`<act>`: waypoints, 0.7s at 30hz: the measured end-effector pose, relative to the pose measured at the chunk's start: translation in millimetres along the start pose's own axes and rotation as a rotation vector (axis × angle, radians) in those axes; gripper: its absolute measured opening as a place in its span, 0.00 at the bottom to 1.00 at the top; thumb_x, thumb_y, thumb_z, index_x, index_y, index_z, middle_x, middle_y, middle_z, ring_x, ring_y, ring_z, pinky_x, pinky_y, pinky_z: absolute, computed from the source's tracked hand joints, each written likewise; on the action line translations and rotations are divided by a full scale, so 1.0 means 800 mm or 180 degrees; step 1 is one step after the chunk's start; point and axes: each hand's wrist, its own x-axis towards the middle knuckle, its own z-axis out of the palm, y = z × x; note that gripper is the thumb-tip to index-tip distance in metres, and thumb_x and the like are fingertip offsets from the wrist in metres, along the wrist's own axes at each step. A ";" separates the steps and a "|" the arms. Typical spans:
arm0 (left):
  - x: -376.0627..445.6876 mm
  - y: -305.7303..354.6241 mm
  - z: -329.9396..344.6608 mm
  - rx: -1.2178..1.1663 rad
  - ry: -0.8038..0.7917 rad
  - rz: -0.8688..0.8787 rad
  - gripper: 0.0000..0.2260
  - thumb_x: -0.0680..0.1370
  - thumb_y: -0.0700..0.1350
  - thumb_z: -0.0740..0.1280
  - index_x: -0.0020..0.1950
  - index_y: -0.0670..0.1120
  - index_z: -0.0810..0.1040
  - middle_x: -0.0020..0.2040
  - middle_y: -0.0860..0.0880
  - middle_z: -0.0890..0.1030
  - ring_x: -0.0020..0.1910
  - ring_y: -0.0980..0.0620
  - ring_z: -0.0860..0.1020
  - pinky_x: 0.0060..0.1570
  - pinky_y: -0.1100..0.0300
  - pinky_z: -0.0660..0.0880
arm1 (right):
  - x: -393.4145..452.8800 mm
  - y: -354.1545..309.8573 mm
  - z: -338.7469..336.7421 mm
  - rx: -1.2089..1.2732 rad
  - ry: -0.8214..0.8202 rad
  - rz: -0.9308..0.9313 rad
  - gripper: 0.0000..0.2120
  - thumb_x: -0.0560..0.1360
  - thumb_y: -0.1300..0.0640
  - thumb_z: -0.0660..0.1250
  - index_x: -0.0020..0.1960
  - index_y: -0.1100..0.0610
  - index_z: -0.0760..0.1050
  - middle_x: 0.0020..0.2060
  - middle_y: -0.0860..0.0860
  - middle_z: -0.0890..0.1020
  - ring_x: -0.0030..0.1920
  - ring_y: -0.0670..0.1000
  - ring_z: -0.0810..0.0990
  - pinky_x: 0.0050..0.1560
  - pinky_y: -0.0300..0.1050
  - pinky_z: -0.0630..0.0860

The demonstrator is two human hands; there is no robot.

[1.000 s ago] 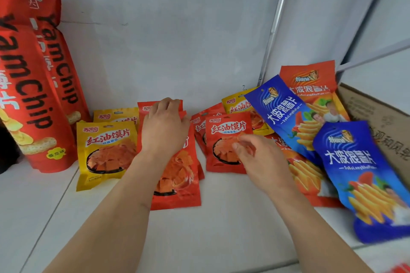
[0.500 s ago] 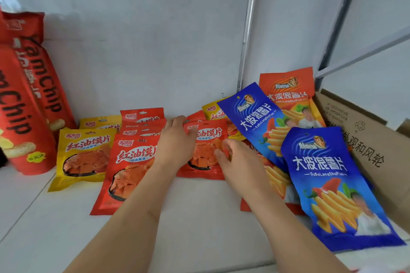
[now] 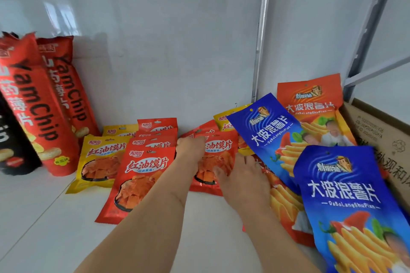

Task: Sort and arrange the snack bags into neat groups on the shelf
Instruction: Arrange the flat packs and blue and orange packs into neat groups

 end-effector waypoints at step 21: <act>0.008 0.024 -0.016 -0.1097 -0.0310 -0.0328 0.09 0.82 0.51 0.65 0.53 0.46 0.78 0.48 0.44 0.85 0.48 0.43 0.85 0.57 0.44 0.80 | 0.012 0.003 0.000 0.0320 0.0172 0.0189 0.31 0.78 0.35 0.57 0.73 0.53 0.64 0.66 0.51 0.71 0.68 0.52 0.69 0.63 0.48 0.70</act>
